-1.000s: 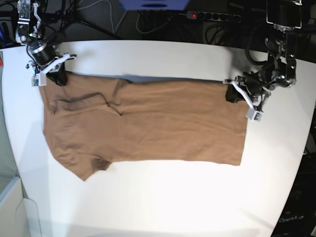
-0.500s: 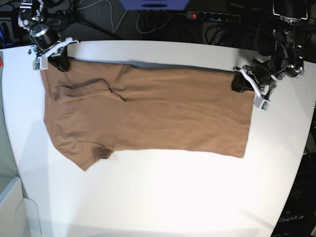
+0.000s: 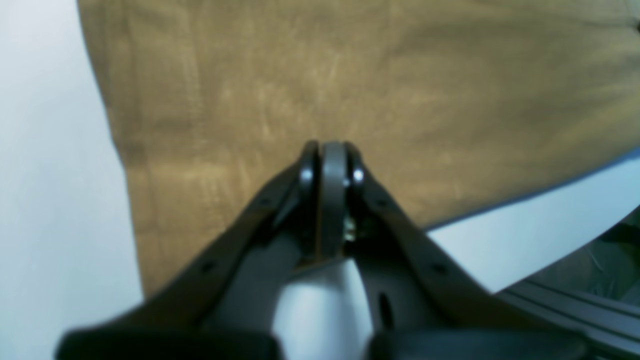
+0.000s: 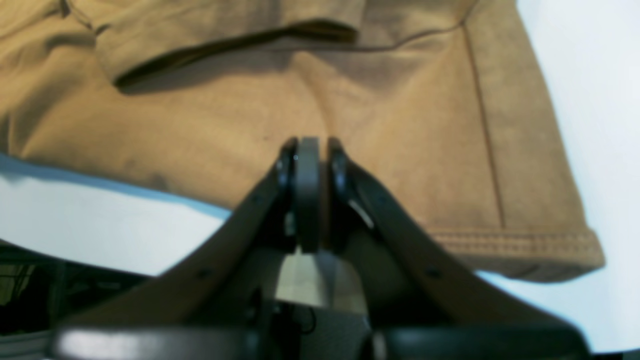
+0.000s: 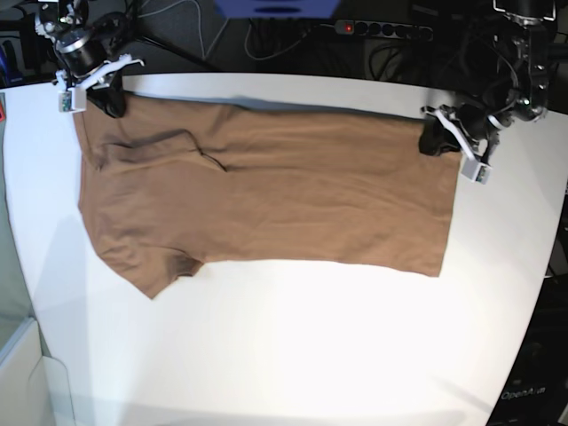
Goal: Fold the T-shirt properly
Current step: 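Open both grippers and release the shirt edge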
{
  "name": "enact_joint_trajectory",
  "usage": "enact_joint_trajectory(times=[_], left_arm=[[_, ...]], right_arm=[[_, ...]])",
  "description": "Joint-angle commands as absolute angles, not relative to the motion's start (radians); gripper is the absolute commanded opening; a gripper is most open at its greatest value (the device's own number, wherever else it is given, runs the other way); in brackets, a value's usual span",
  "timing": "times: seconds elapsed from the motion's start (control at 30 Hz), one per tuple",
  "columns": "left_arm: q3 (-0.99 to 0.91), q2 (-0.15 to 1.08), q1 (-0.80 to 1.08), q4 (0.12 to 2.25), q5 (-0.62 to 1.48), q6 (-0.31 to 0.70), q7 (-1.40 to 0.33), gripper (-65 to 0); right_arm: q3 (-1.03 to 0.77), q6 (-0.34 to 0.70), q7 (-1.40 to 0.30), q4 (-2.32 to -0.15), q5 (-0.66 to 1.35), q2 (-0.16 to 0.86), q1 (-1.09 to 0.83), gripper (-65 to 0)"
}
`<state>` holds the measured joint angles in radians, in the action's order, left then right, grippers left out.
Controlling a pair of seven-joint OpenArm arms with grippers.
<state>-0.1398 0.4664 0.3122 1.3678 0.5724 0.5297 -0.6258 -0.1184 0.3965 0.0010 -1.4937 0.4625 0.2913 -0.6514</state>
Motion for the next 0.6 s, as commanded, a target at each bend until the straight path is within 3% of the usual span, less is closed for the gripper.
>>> enact_joint_trajectory(times=[0.0, 0.57], left_arm=[[-0.122, 0.470, 0.372, 1.330, 0.343, 0.460, -0.906, -62.7], [-0.251, 0.466, 0.394, 1.446, 0.341, 0.461, -0.914, -62.7]], right_arm=[[-0.119, 0.387, -0.062, -1.494, 0.437, 0.298, -0.664, -63.0], [-0.183, 0.387, -0.067, -1.612, 0.437, 0.300, -0.664, -63.0]])
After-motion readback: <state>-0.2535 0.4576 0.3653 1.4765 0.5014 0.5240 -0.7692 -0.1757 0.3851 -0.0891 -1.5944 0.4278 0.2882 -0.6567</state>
